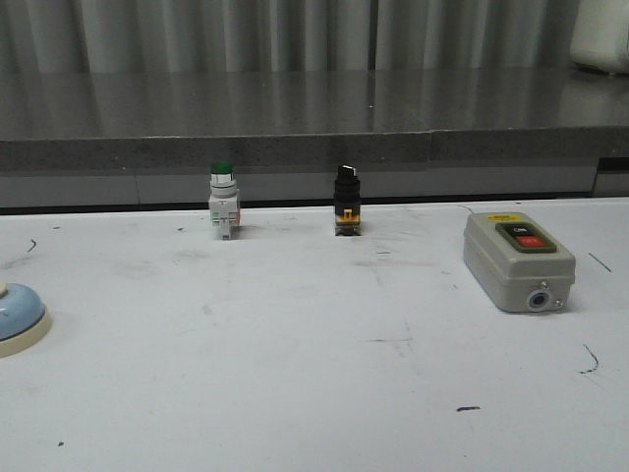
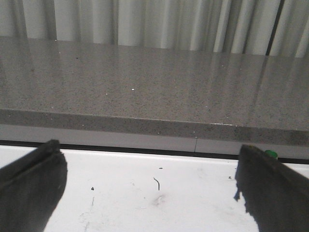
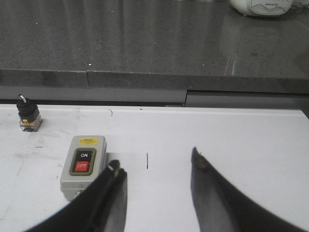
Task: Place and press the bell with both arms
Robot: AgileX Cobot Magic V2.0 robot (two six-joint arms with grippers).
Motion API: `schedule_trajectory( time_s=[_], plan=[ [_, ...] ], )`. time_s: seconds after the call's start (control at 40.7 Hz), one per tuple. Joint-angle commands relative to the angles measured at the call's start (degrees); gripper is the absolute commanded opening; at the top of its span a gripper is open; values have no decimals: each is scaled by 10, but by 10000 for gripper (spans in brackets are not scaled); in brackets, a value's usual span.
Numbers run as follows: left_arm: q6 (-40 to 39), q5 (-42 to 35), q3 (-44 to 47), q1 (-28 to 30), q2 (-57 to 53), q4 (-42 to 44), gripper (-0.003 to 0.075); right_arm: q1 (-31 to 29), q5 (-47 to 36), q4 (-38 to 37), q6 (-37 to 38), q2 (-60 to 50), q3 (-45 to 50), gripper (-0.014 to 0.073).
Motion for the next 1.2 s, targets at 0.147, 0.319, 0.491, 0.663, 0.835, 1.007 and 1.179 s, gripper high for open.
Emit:
schedule_trajectory(
  time_s=[0.147, 0.319, 0.491, 0.663, 0.835, 1.007, 1.179],
  plan=[
    [-3, -10, -47, -16, 86, -26, 679, -5, -42, -1, -1, 8, -21, 345],
    [9, 66, -111, -74, 218, -26, 679, -5, -42, -1, -1, 8, -21, 345],
    [11, 134, -187, -130, 354, -19, 679, -5, -42, -1, -1, 8, -21, 345],
    [11, 207, -258, -146, 481, -5, 679, -5, -42, -1, -1, 8, -21, 345],
    [11, 283, -329, -146, 604, 17, 679, -5, -42, -1, -1, 8, -21, 345],
    [11, 282, -362, -146, 675, 18, 679, -5, -42, -1, -1, 8, -21, 345],
    [6, 279, -379, -145, 735, 26, 679, -5, -42, -1, -1, 8, -21, 345]
  ],
)
